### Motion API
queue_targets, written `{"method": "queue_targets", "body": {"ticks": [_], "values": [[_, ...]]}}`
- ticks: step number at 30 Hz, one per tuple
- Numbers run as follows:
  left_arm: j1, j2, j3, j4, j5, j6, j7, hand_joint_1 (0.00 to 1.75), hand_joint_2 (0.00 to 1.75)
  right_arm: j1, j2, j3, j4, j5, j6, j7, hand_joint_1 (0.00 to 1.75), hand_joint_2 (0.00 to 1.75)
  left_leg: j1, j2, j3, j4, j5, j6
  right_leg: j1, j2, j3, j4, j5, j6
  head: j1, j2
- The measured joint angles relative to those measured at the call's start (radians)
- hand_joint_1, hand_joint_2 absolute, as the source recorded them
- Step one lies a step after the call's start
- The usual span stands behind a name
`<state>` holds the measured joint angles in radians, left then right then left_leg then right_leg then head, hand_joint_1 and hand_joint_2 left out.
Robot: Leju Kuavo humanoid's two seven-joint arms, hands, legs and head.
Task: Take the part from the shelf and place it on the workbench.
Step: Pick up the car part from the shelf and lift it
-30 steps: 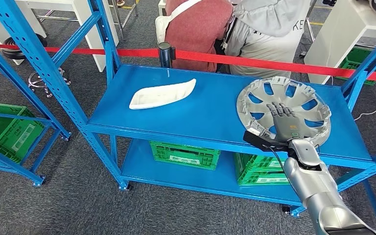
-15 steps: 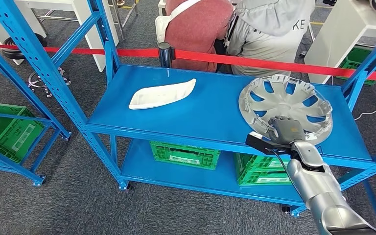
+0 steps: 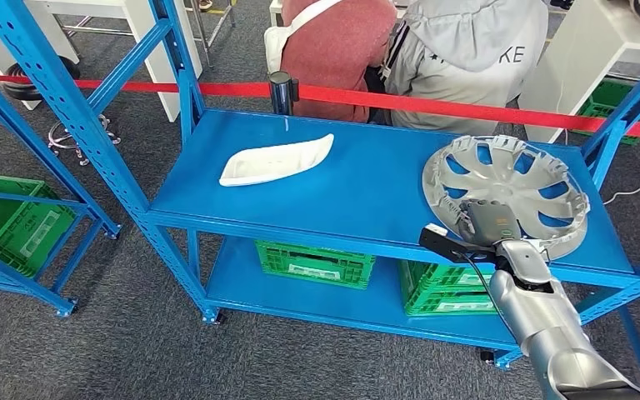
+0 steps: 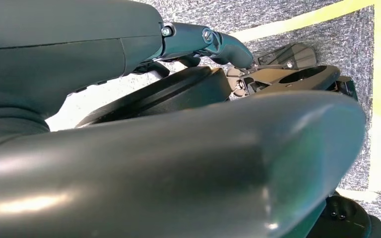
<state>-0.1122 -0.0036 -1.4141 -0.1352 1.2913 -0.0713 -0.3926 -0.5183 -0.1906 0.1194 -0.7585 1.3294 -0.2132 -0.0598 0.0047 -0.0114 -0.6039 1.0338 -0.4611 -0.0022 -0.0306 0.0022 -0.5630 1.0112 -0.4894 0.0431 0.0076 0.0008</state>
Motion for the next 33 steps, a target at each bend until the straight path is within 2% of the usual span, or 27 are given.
{"method": "queue_targets", "body": {"ticks": [13,19,24,27,33], "values": [[0.000,0.000,0.000,0.000,0.012,0.000,-0.002,0.00,0.00,-0.009,0.000,0.000,0.010,-0.002,-0.006,-0.009,1.75,1.75,0.000,0.000,0.000,0.000,0.000,0.000,0.000,0.000,0.000,0.000,0.000,0.000,0.000,0.000],[0.000,0.000,0.000,0.000,0.020,0.000,0.005,0.00,0.00,-0.007,0.002,0.000,0.013,-0.082,-0.003,-0.069,1.75,1.75,0.000,0.000,0.000,0.000,0.000,0.000,0.000,0.000,0.000,0.000,0.000,0.000,0.000,0.000],[-0.002,0.000,-0.002,0.000,0.033,0.000,0.015,0.00,0.00,0.060,0.021,0.000,-0.049,-0.222,0.037,-0.165,1.75,1.75,0.000,0.000,0.000,-0.001,0.000,0.000,0.000,0.000,0.000,0.000,0.000,0.000,0.000,0.000],[-0.002,0.000,-0.005,0.000,0.033,0.000,0.016,0.00,0.00,0.108,0.037,0.000,-0.111,-0.243,0.050,-0.171,1.75,1.75,0.000,0.000,0.000,-0.001,0.000,0.000,0.000,0.000,-0.001,0.000,-0.001,0.000,0.000,0.000],[-0.002,0.000,-0.011,0.000,0.033,0.000,0.016,0.00,0.00,0.137,0.044,0.000,-0.166,-0.251,0.055,-0.168,1.75,1.75,0.000,0.000,0.000,-0.001,0.000,0.000,0.000,0.000,0.000,0.000,-0.001,0.000,0.000,0.000]]}}
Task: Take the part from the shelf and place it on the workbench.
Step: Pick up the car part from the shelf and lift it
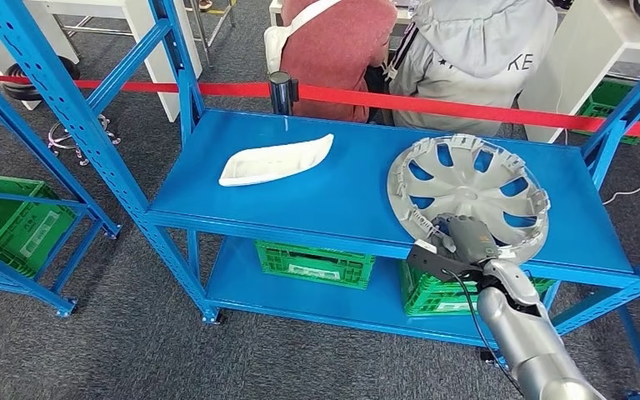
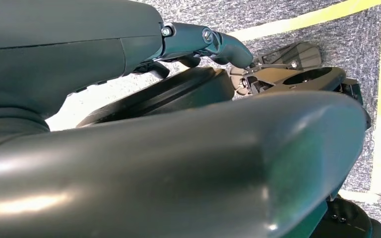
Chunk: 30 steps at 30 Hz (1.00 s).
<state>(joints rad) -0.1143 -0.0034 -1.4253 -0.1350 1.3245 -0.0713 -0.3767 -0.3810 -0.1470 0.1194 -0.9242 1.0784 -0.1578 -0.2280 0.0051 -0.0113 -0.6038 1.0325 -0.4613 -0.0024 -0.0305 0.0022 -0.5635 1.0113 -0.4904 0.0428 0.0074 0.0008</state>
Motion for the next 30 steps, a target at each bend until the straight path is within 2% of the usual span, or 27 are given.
{"method": "queue_targets", "body": {"ticks": [5,12,15,16,18,19,22,23,25,27,29,30], "values": [[0.000,0.000,-0.005,0.000,0.000,0.000,-0.001,0.00,0.00,0.056,0.018,0.000,-0.078,-0.061,0.002,-0.057,1.75,1.75,0.000,0.000,0.000,0.000,0.000,0.000,0.000,0.000,0.000,0.000,0.000,0.000,0.000,0.000],[-0.003,0.000,-0.025,0.000,-0.011,0.002,-0.004,0.00,0.00,0.218,0.119,0.002,-0.360,-0.292,-0.018,-0.197,1.75,1.75,0.001,0.001,0.003,-0.003,-0.002,-0.003,0.001,0.000,0.000,0.000,-0.003,-0.003,0.000,0.000],[-0.004,0.000,-0.039,0.000,-0.027,0.024,-0.011,0.00,1.31,0.258,0.144,0.004,-0.441,-0.365,-0.023,-0.232,1.75,1.75,0.001,0.000,0.003,-0.003,-0.002,-0.003,0.001,0.000,0.001,0.000,-0.004,-0.003,0.000,0.000],[-0.005,0.000,-0.044,0.000,-0.034,0.038,-0.017,0.00,1.31,0.269,0.151,0.005,-0.461,-0.372,-0.029,-0.238,1.75,1.75,0.001,0.001,0.003,-0.003,-0.002,-0.003,0.001,0.000,0.001,0.000,-0.004,-0.003,0.000,0.000],[-0.010,0.000,-0.053,0.000,-0.036,0.056,-0.030,0.00,0.44,0.286,0.161,0.011,-0.489,-0.365,-0.044,-0.241,1.75,1.75,0.001,0.001,0.003,-0.003,-0.002,-0.003,0.001,0.000,0.001,0.000,-0.004,-0.003,0.000,0.000],[-0.013,0.000,-0.055,0.000,-0.031,0.056,-0.037,0.00,0.44,0.292,0.165,0.014,-0.498,-0.359,-0.052,-0.239,1.75,1.75,0.000,0.001,0.003,-0.003,-0.002,-0.003,0.000,0.001,0.001,0.000,-0.004,-0.003,0.000,0.000],[-0.018,0.000,-0.056,0.000,-0.003,0.030,-0.059,0.00,1.75,0.300,0.174,0.025,-0.515,-0.344,-0.074,-0.235,1.75,1.75,0.000,0.001,0.003,-0.003,-0.002,-0.003,0.000,0.000,0.001,0.000,-0.004,-0.003,0.000,0.000],[-0.020,-0.001,-0.056,0.000,0.004,0.020,-0.062,0.00,1.75,0.302,0.176,0.027,-0.519,-0.337,-0.080,-0.234,1.75,1.75,0.000,0.001,0.003,-0.003,-0.002,-0.003,0.000,0.000,0.001,0.000,-0.004,-0.003,0.000,0.000],[-0.023,-0.001,-0.056,0.000,0.015,0.004,-0.066,0.00,0.87,0.306,0.179,0.031,-0.524,-0.321,-0.094,-0.232,1.75,1.75,0.000,0.001,0.003,-0.003,-0.002,-0.003,0.000,0.000,0.001,0.000,-0.004,-0.003,0.000,0.000],[-0.025,-0.001,-0.056,0.001,0.022,-0.010,-0.069,0.00,0.87,0.313,0.180,0.035,-0.527,-0.305,-0.107,-0.231,1.75,1.75,0.000,0.001,0.003,-0.003,-0.002,-0.003,0.000,0.000,0.001,0.000,-0.004,-0.003,0.000,0.000],[-0.026,-0.001,-0.056,0.002,0.027,-0.016,-0.071,0.00,1.75,0.323,0.180,0.038,-0.530,-0.288,-0.122,-0.229,1.75,1.75,0.000,0.000,0.003,-0.003,-0.002,-0.003,0.000,0.000,0.001,0.000,-0.004,-0.003,0.000,0.000],[-0.026,-0.001,-0.056,0.002,0.028,-0.018,-0.073,0.00,1.31,0.327,0.180,0.040,-0.531,-0.280,-0.130,-0.227,1.75,1.75,0.000,0.000,0.003,-0.003,-0.002,-0.003,0.000,0.000,0.001,0.000,-0.004,-0.003,0.000,0.000]]}}
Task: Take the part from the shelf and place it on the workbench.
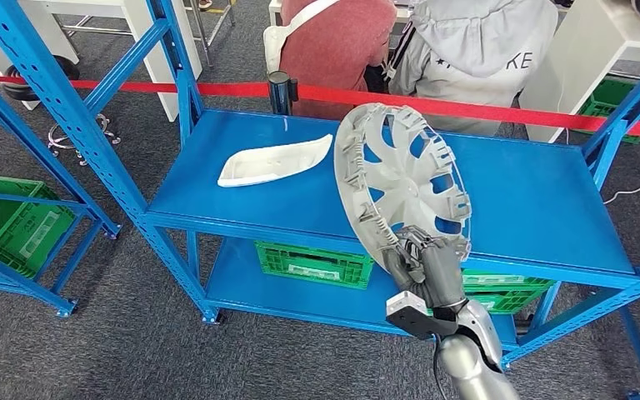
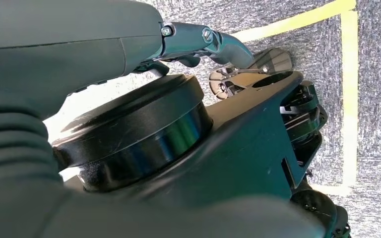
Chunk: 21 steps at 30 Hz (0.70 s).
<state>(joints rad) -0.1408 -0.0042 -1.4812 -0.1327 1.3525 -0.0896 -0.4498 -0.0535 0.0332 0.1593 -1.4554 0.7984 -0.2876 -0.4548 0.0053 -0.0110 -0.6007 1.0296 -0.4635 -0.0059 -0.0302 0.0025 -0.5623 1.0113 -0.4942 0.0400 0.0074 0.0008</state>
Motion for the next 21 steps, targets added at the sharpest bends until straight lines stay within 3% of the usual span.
{"method": "queue_targets", "body": {"ticks": [3,18,21], "values": [[-0.002,0.000,0.000,0.001,0.001,-0.009,-0.021,0.00,0.00,0.010,0.000,0.003,-0.001,0.020,-0.019,0.007,1.75,1.75,0.000,0.000,0.000,0.000,0.000,0.000,0.000,0.000,0.000,0.000,0.000,0.000,0.000,0.000],[-0.020,-0.003,0.000,0.001,0.004,0.027,-0.043,0.00,0.00,0.020,0.000,0.013,-0.001,0.045,-0.052,0.023,1.75,1.75,0.000,0.000,0.000,0.000,0.000,0.000,0.000,0.000,0.000,0.000,0.000,0.000,0.000,0.000],[-0.020,-0.004,0.000,0.001,0.004,0.029,-0.030,0.00,0.00,0.019,0.000,0.013,-0.001,-0.017,-0.028,-0.001,1.75,1.75,0.000,0.000,0.000,0.000,0.000,0.000,0.000,0.000,0.000,0.000,0.000,0.000,0.000,0.000]]}}
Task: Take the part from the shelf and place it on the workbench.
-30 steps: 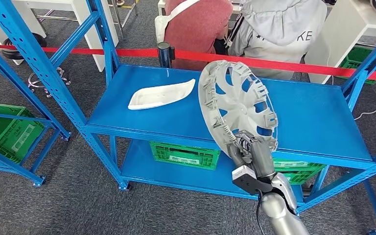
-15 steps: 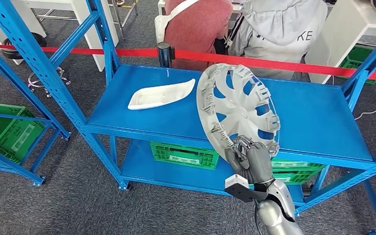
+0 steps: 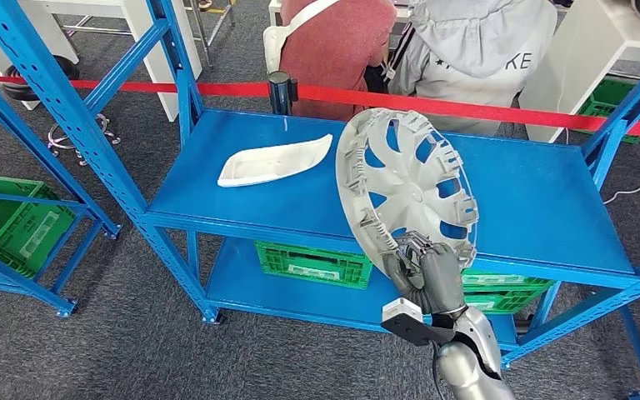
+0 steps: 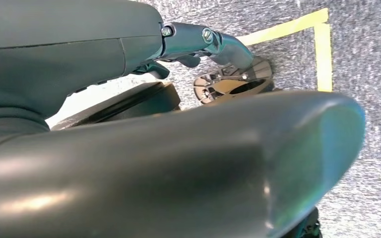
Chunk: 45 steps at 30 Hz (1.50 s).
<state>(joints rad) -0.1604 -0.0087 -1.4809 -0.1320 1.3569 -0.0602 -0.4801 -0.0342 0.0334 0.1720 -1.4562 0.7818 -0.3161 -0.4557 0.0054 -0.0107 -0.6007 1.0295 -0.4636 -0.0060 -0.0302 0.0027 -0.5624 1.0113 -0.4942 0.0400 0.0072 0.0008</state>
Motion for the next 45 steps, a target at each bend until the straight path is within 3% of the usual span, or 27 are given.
{"method": "queue_targets", "body": {"ticks": [7,13,20,29,37,45], "values": [[0.001,-0.002,0.000,0.000,0.002,-0.009,0.027,0.00,0.00,-0.014,0.007,-0.033,-0.013,-0.516,0.273,-0.149,1.75,1.75,0.000,0.001,0.001,0.000,0.000,0.000,0.000,0.001,0.000,0.000,0.000,0.000,0.000,0.000],[0.002,-0.002,0.000,0.000,0.004,-0.015,0.033,0.00,0.00,-0.031,0.014,-0.131,0.007,-0.787,0.478,-0.190,1.75,1.75,0.000,0.001,0.003,0.000,0.000,0.000,0.000,0.001,0.002,0.000,0.000,0.000,0.000,0.000],[0.005,0.003,0.000,0.001,0.009,-0.019,0.047,0.00,0.00,-0.033,0.033,-0.200,0.005,-0.802,0.529,-0.196,1.75,1.75,0.000,0.001,0.005,0.000,0.000,0.000,0.000,0.001,0.004,0.000,0.000,0.000,0.000,0.000],[0.015,0.007,0.000,0.002,0.003,0.015,0.060,0.00,0.00,0.016,0.065,-0.219,-0.102,-0.803,0.618,-0.197,1.75,1.75,0.000,0.001,0.004,0.000,-0.001,-0.001,0.000,0.001,0.003,0.000,0.000,0.000,0.000,0.000],[0.015,0.008,-0.001,0.002,-0.013,0.065,0.049,0.00,0.00,0.030,0.085,-0.219,-0.158,-0.780,0.614,-0.197,1.75,1.75,0.000,0.001,0.004,-0.001,-0.001,-0.001,0.000,0.001,0.003,0.000,-0.001,-0.001,0.000,0.000],[0.015,0.007,-0.002,0.002,-0.004,0.052,0.043,0.00,0.00,0.028,0.088,-0.218,-0.158,-0.779,0.609,-0.197,1.75,1.75,0.000,0.001,0.004,-0.001,-0.001,-0.001,0.000,0.000,0.003,0.000,-0.001,-0.001,0.000,0.000]]}}
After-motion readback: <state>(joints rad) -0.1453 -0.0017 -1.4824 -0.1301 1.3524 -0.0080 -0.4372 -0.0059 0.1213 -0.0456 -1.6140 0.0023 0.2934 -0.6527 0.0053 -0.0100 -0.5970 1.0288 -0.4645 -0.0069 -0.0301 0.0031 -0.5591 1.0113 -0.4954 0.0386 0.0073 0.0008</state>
